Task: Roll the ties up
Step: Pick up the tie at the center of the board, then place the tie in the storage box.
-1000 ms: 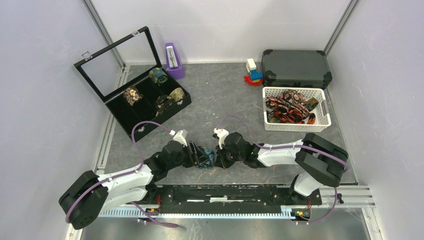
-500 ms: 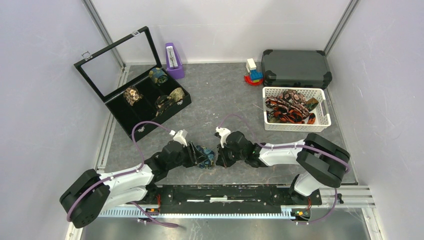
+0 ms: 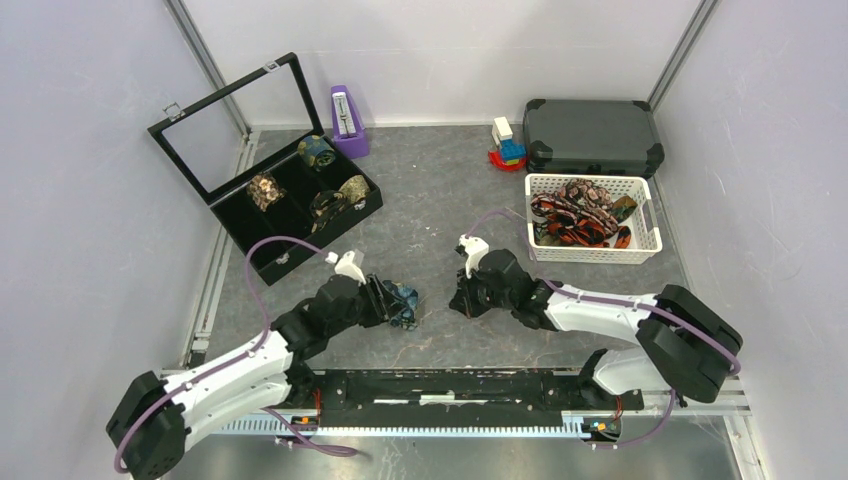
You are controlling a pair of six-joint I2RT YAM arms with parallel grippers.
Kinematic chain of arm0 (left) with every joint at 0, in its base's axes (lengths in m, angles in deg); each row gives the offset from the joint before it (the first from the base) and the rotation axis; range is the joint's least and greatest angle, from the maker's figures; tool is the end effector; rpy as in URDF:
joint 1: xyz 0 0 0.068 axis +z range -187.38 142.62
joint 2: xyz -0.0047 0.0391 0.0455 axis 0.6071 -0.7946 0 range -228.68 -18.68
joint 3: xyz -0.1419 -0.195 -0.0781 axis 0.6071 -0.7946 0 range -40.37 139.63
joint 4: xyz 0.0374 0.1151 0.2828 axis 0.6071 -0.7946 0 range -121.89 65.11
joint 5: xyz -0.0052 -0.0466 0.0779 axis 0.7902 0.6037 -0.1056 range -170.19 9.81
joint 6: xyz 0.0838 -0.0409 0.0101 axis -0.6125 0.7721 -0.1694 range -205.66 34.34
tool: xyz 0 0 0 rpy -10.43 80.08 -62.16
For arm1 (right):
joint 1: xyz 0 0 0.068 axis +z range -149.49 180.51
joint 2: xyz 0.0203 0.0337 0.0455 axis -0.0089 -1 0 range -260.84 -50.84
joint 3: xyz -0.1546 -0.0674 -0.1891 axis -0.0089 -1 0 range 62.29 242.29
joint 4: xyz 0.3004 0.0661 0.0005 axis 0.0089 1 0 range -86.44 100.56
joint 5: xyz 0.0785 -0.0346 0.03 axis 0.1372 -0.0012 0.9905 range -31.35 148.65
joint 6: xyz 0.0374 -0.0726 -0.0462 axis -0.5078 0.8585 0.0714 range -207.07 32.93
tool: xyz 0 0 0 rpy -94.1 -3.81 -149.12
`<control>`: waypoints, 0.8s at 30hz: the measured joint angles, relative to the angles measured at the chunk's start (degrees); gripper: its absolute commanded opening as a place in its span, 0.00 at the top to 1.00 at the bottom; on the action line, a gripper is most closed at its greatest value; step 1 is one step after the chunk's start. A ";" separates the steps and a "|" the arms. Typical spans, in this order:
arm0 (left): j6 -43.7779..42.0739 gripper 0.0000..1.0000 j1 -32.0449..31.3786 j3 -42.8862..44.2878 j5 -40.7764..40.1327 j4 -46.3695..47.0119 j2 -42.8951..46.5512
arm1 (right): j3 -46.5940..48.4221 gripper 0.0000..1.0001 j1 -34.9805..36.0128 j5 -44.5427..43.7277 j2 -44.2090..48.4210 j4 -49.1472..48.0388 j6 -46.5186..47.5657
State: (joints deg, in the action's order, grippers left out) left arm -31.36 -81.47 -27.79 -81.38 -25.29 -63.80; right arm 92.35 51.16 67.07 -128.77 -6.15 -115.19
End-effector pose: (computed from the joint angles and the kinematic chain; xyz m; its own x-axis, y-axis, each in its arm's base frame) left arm 0.1887 -0.1803 0.0927 -0.7827 -0.3723 -0.4988 0.0814 0.7333 -0.6750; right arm 0.2025 0.2665 0.0770 -0.7404 -0.1678 -0.6509 -0.5545 0.6998 0.4504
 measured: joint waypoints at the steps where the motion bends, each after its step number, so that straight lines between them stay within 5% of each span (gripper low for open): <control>1: -0.11 0.98 0.00 1.40 -0.79 -2.03 0.83 | -0.17 0.96 -0.39 -0.13 0.48 0.33 0.13; 14: -6.01 0.98 1.46 30.82 -15.37 -27.19 -6.14 | -0.70 0.96 -0.90 -0.50 1.49 1.70 0.98; 24: -14.34 0.98 17.14 43.23 -16.68 -36.00 -13.16 | -0.70 0.96 -0.90 -0.50 2.78 3.04 1.22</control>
State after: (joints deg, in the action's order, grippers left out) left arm -45.70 -64.34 15.44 -98.06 -61.29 -76.96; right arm 91.65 50.27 66.57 -126.00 -3.11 -113.97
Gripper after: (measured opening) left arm 0.483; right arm 0.042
